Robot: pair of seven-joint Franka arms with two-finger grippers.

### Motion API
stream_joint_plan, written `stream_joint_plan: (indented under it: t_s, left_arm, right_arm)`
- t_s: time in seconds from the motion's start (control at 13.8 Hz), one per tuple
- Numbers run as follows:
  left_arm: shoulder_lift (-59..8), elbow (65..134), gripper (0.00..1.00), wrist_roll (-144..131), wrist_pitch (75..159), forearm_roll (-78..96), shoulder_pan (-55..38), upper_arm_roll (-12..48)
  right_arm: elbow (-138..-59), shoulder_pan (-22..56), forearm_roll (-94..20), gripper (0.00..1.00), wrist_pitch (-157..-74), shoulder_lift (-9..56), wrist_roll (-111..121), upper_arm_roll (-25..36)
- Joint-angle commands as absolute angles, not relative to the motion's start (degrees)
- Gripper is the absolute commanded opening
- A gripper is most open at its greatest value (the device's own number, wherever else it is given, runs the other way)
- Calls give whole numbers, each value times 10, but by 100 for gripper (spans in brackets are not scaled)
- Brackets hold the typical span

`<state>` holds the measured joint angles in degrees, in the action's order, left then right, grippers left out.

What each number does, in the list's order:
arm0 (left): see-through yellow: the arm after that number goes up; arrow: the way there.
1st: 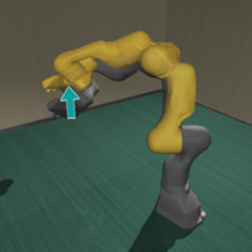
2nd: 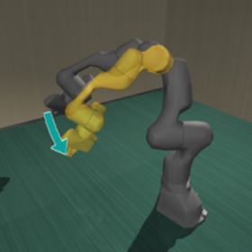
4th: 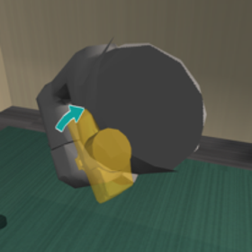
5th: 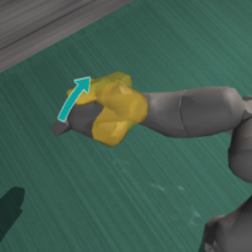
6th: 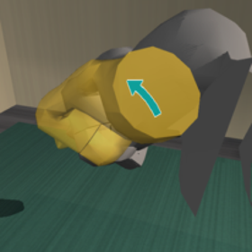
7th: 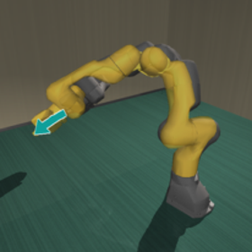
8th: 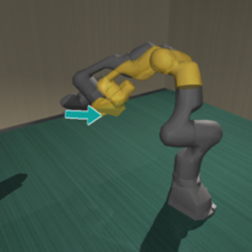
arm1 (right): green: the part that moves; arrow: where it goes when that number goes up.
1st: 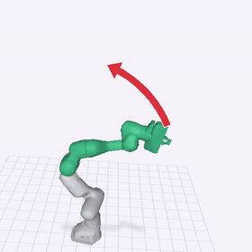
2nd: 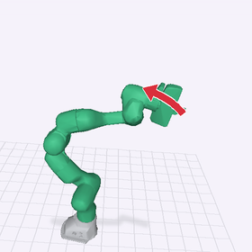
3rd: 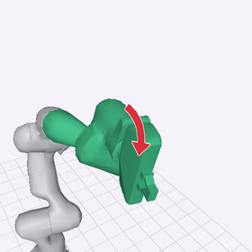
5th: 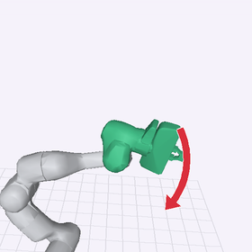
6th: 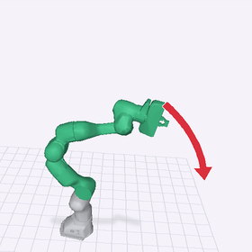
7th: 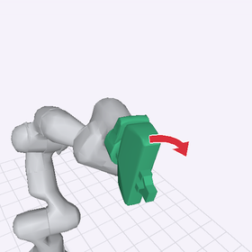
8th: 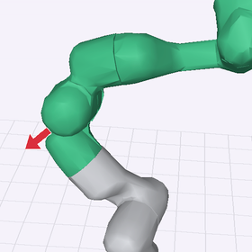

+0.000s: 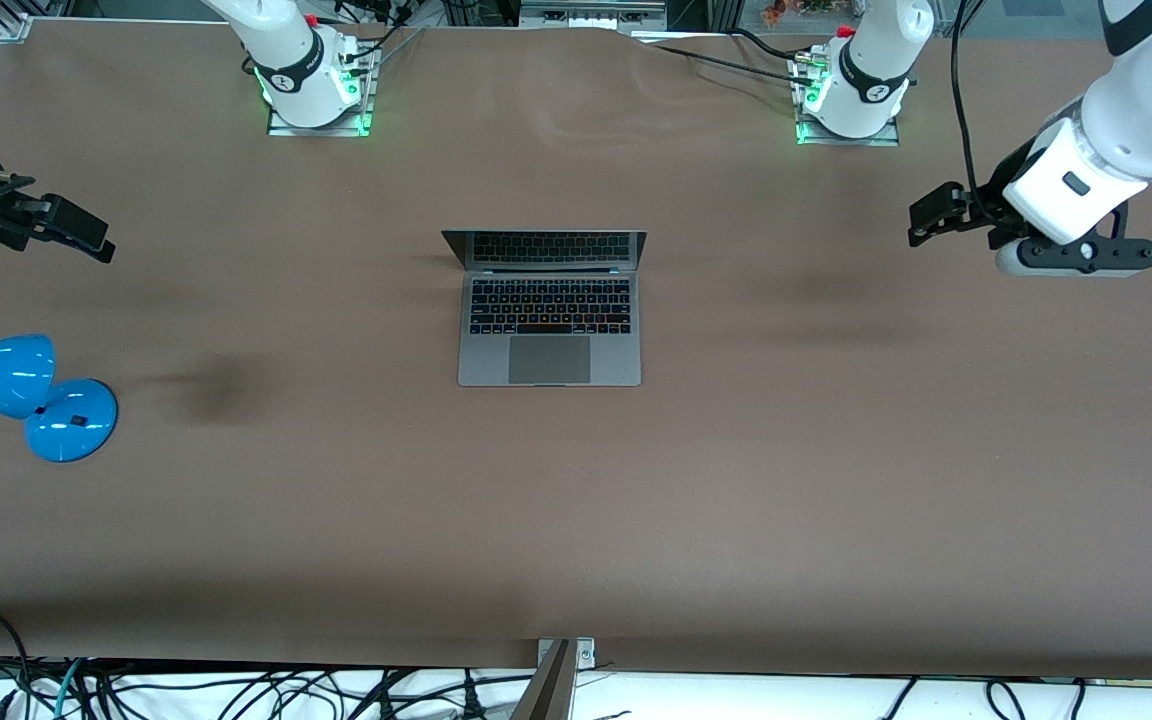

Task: Close laptop with both arms from behind
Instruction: 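Move both grippers over the laptop screen's back edge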

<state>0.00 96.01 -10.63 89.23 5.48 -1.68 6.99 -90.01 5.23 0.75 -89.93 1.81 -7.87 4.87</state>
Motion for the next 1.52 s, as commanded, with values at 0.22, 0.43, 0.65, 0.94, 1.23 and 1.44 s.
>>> stream_joint_plan:
  t_s: [0.22, 0.43, 0.65, 0.94, 1.23, 1.44]
  left_arm:
    - [-3, 958, 100, -186, 887, 76, -27, 134]
    - [-14, 957, 100, -253, 910, 77, -66, 157]
    - [-65, 927, 100, -309, 926, 95, -84, 190]
    - [-154, 867, 100, -407, 927, 94, -104, 227]
    - [-196, 863, 94, -478, 927, 155, -135, 236]
    - [-205, 864, 68, -507, 927, 163, -166, 239]
  right_arm:
    - [-908, 48, 2, 100, -857, 11, -72, 17]
    - [-906, 50, -3, 100, -780, 29, -67, -10]
    - [-922, 67, -16, 100, -730, 40, -76, -54]
    - [-1000, 68, -64, 100, -772, 15, -155, -141]
    - [-1082, 68, -65, 88, -890, -7, -281, -251]
    - [-1114, 68, -66, 1, -953, 5, -321, -302]
